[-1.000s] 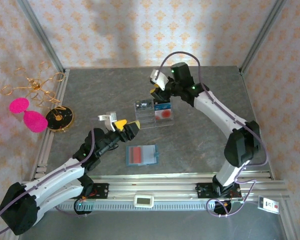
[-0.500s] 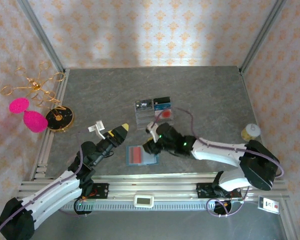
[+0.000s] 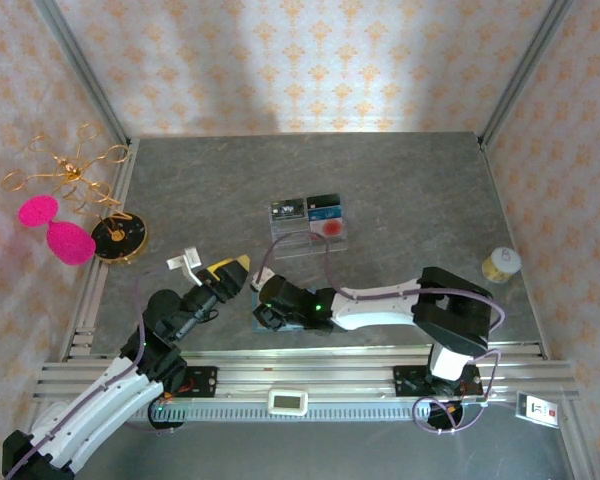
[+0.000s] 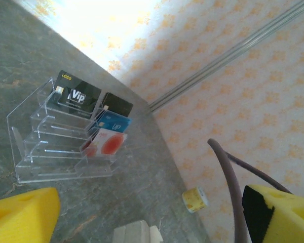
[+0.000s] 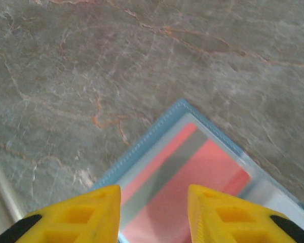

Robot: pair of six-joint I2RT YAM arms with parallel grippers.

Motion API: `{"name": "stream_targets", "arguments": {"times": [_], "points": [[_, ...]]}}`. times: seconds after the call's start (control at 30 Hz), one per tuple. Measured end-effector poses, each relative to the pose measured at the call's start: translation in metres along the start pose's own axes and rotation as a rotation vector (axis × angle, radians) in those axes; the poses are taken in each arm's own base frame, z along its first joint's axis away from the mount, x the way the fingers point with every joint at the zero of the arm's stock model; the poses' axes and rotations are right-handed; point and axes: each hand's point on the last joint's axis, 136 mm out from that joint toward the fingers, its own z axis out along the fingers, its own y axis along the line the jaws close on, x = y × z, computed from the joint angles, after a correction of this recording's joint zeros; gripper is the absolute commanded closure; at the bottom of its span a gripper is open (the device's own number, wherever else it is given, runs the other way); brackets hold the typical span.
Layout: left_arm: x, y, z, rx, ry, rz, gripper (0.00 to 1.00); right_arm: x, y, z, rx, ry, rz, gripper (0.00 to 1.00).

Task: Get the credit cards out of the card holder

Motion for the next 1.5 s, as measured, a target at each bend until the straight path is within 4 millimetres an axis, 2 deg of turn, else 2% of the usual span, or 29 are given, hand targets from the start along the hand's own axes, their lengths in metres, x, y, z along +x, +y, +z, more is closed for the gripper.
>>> {"name": "stream_targets", "arguments": {"times": [0.13,0.3,0.37,0.5,0.57,0.6,0.87,1.0,1.07,1.13,1.17,1.23,1.33,1.5], "points": [[0.001,0.001,-0.003,-0.015,0.011,0.010,0.12,0.006,-0.005,0.011,0.055,0.033,-0.020,0.63],[0.005,0.006,-0.005,-0.037,0.027,0.024,0.14,0.030,-0.011,0.023,0.113,0.107,-0.053,0.65],[0.006,0.008,-0.006,-0.046,0.034,0.025,0.14,0.029,-0.011,0.023,0.126,0.103,-0.057,0.70],[0.006,0.009,-0.008,-0.052,0.034,0.026,0.16,0.029,-0.012,0.023,0.140,0.101,-0.048,0.89],[0.007,0.011,-0.009,-0.063,0.043,0.026,0.20,0.028,-0.013,0.023,0.150,0.098,-0.041,0.99],[0.008,0.012,-0.009,-0.068,0.047,0.026,0.22,0.029,-0.015,0.023,0.155,0.097,-0.036,1.00],[0.024,0.031,-0.007,-0.140,0.110,0.016,0.52,0.032,-0.019,0.014,0.121,0.044,0.033,1.00],[0.042,0.052,-0.005,-0.214,0.179,0.002,0.55,0.030,-0.030,-0.001,0.087,-0.002,0.118,1.00],[0.050,0.060,-0.005,-0.239,0.209,-0.006,0.54,0.022,-0.033,-0.009,0.068,-0.036,0.157,1.00],[0.053,0.064,-0.007,-0.256,0.222,-0.008,0.44,0.014,-0.031,-0.013,0.048,-0.057,0.179,0.79],[0.054,0.065,-0.007,-0.261,0.225,-0.010,0.38,0.010,-0.029,-0.013,0.037,-0.060,0.185,0.72],[0.053,0.065,-0.009,-0.262,0.222,-0.008,0.30,0.004,-0.024,-0.012,0.029,-0.045,0.184,0.66],[0.045,0.061,-0.013,-0.255,0.192,-0.001,0.22,-0.005,-0.017,-0.002,0.030,-0.012,0.177,0.64],[0.024,0.043,-0.017,-0.236,0.131,0.019,0.19,-0.001,-0.014,0.005,0.055,0.060,0.153,0.64]]}}
